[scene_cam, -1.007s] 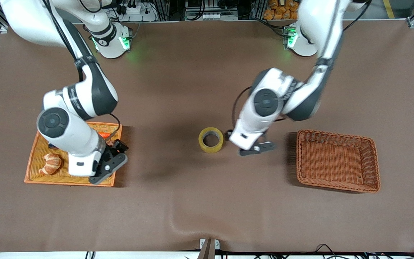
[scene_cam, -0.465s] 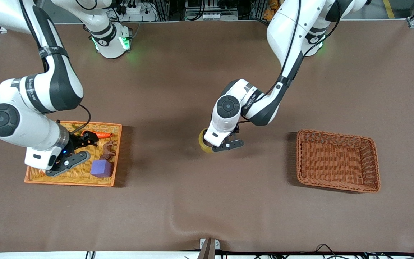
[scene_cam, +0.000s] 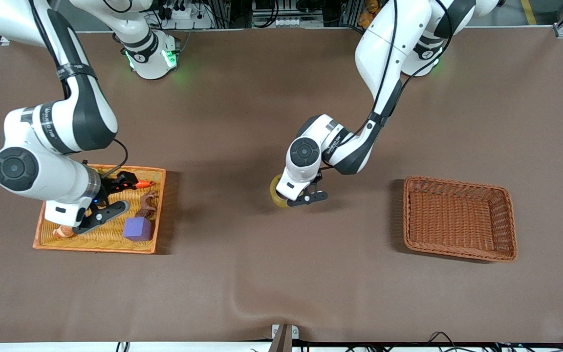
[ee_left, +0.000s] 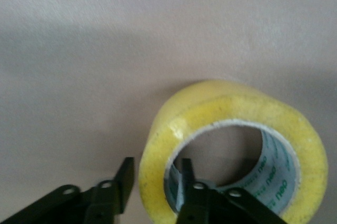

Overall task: Transfer tape with both arms
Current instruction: 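Grasp the yellow tape roll with the left gripper, then carry the tape into the wicker basket with the left gripper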

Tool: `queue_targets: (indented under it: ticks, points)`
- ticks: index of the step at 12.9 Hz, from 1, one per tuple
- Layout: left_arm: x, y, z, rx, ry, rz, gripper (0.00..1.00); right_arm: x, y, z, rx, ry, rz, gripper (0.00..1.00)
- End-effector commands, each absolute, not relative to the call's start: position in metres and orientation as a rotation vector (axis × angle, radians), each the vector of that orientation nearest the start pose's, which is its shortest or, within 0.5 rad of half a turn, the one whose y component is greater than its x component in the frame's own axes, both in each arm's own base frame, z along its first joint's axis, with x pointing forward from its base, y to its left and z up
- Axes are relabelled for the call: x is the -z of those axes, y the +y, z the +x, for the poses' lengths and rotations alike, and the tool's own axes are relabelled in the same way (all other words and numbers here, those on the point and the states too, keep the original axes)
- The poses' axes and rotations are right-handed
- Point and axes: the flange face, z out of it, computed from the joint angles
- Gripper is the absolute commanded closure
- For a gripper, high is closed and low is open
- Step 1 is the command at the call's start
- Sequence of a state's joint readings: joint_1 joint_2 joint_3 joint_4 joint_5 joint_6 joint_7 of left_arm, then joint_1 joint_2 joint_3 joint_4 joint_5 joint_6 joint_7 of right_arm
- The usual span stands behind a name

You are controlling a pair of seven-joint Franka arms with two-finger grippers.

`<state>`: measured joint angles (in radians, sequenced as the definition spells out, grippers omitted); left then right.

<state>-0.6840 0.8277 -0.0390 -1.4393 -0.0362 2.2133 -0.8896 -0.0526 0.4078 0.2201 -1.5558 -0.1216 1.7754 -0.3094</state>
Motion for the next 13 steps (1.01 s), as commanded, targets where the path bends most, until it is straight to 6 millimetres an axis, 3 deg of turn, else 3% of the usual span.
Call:
queue_targets:
  ticks: [1,3,5,6,7,9,11,12,13]
  points:
    - [-0.250,-0.447,0.569,0.047,-0.275,-3.078,1.00,-0.398,0.054,0.649,-0.316,-0.699,-3.048,0.00]
    - [-0.308,-0.406,0.592,0.061,-0.340,-3.047,1.00,-0.391,0.033,0.656,-0.292,-0.647,-3.061,0.00]
    - [-0.363,-0.321,0.625,-0.002,-0.244,-3.031,1.00,-0.385,0.021,0.670,-0.153,-0.617,-3.074,0.00]
    - [-0.380,-0.274,0.639,-0.034,-0.202,-3.029,1.00,-0.382,0.023,0.676,-0.093,-0.613,-3.069,0.00]
    - [-0.388,-0.230,0.650,-0.048,-0.179,-3.031,1.00,-0.385,0.029,0.678,-0.056,-0.625,-3.070,0.00]
    - [-0.392,-0.167,0.667,-0.057,-0.121,-3.041,1.00,-0.399,0.036,0.677,-0.021,-0.580,-3.084,0.00]
    - [-0.384,-0.104,0.679,-0.088,-0.068,-3.048,1.00,-0.443,0.038,0.660,-0.023,-0.422,-3.130,0.00]
    - [-0.374,-0.069,0.681,-0.120,-0.048,-3.057,1.00,-0.474,0.041,0.643,-0.066,-0.355,-3.153,0.00]
    - [-0.358,-0.046,0.677,-0.142,-0.027,-3.063,1.00,-0.506,0.043,0.627,-0.074,-0.313,-3.173,0.00]
